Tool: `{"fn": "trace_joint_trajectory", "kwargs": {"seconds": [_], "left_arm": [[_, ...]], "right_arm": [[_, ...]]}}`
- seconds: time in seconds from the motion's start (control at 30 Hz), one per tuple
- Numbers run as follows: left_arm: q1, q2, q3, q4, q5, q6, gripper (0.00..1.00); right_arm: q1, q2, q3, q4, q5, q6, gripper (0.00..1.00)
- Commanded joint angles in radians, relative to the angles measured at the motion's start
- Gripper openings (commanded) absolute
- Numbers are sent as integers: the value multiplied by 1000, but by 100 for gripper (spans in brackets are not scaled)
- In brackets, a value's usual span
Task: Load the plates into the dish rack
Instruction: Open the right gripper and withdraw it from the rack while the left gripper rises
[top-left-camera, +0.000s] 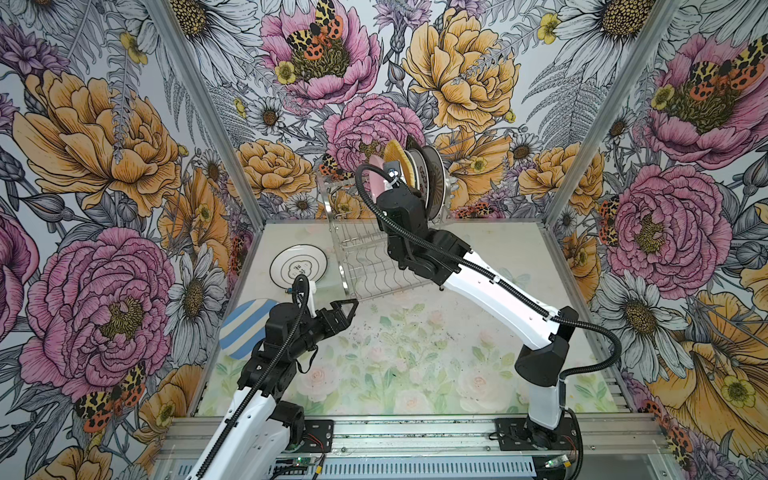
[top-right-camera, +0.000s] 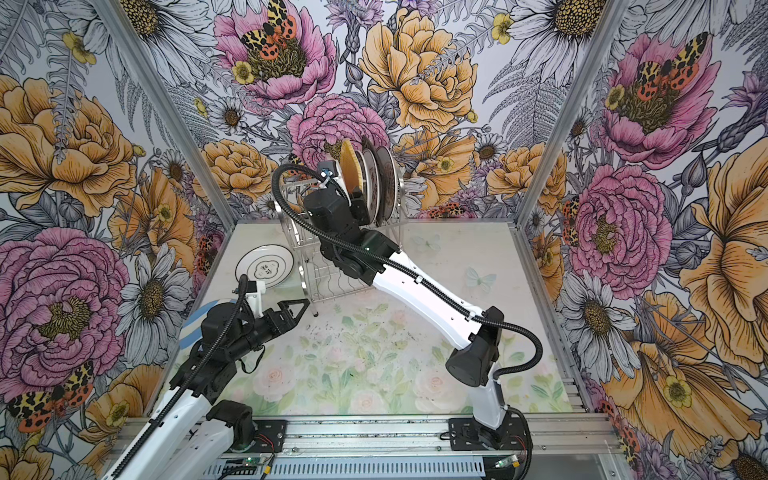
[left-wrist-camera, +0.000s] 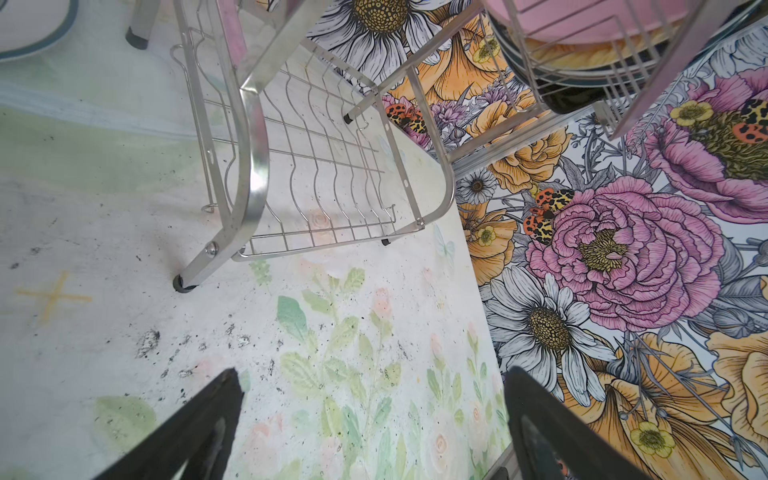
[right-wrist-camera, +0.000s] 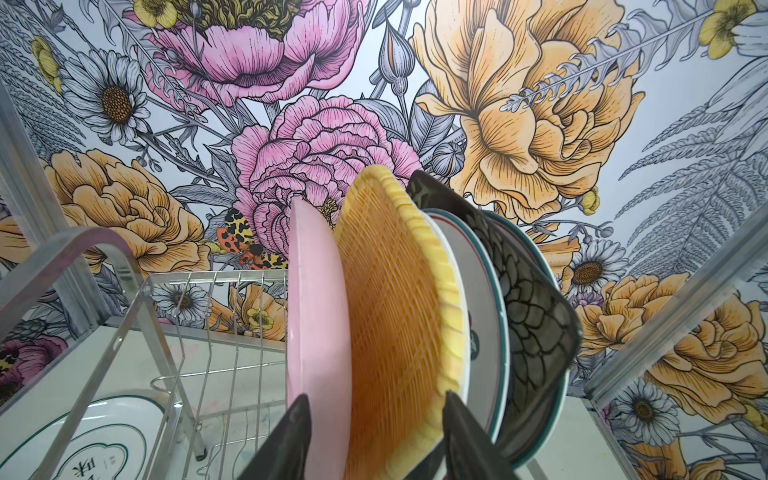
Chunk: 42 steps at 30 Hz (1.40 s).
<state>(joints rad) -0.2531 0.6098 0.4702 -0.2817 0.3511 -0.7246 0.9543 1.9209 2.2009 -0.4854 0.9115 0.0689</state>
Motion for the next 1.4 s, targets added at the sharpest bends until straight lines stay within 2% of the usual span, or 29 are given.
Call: {"fn": "trace_joint_trajectory", "kwargs": {"seconds": [0.0,0.27,0.47,0.67,1.0,1.13,1.37], "left_arm": [[-3,-23,2,-52,-60,23,99],[6,-47,15,-144,-132,40,98],[31,-32,59,-275,-265,66,94],[101,22,118,-393,-387,82,93],[296,190,184,-430,-469,135,90],[359,286,240,-425,-489,197,88],[446,484,355,-380,-511,280,78]], "right_arm": [[14,-93,-69,-14,-55,50,55],[17,-316,-356,-51,-194,187,60],[7,-440,-541,-83,-280,267,65],[-60,-556,-745,-99,-421,372,65],[-229,-701,-1040,-96,-638,462,69],[-288,-713,-1099,-92,-711,460,69],[-382,-724,-1158,-44,-833,439,70]]}}
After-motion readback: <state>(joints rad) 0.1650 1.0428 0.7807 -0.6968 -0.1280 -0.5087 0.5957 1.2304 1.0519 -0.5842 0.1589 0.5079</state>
